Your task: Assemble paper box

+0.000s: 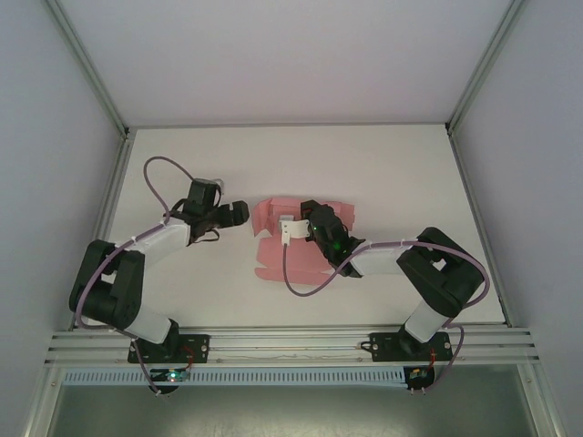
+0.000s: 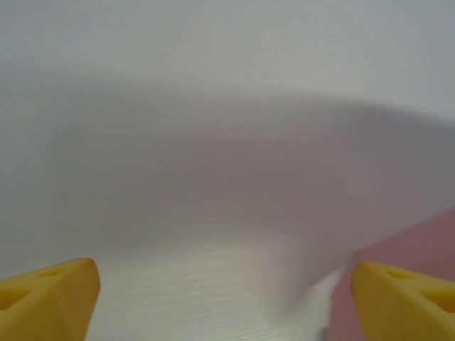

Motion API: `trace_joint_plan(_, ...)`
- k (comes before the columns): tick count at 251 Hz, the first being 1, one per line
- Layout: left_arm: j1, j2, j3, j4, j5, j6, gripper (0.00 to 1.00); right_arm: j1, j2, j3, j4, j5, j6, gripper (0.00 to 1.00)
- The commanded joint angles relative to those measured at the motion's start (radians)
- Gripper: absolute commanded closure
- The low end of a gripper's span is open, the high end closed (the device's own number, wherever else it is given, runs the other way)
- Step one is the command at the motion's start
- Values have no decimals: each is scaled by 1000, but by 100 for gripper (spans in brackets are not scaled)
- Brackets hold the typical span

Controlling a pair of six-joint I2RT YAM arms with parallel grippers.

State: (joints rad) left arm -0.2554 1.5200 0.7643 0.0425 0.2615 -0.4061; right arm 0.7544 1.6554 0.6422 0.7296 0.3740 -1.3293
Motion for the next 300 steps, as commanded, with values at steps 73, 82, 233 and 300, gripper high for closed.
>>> trace_joint_plan(73,-50,91,-29,267,295,140,22,2,5,-5,-42,6,42,100)
trace_joint_plan(82,-55,91,-37,282,306,150,22,3,8,-3,-42,9,42,100)
trace_joint_plan(233,-108,151,12,336,305,195,33,32,10,-17,-58,6,48,100)
trace_joint_plan(300,-153,138,-43,385,233,185,39,67,-9,-91,-4,63,48,100)
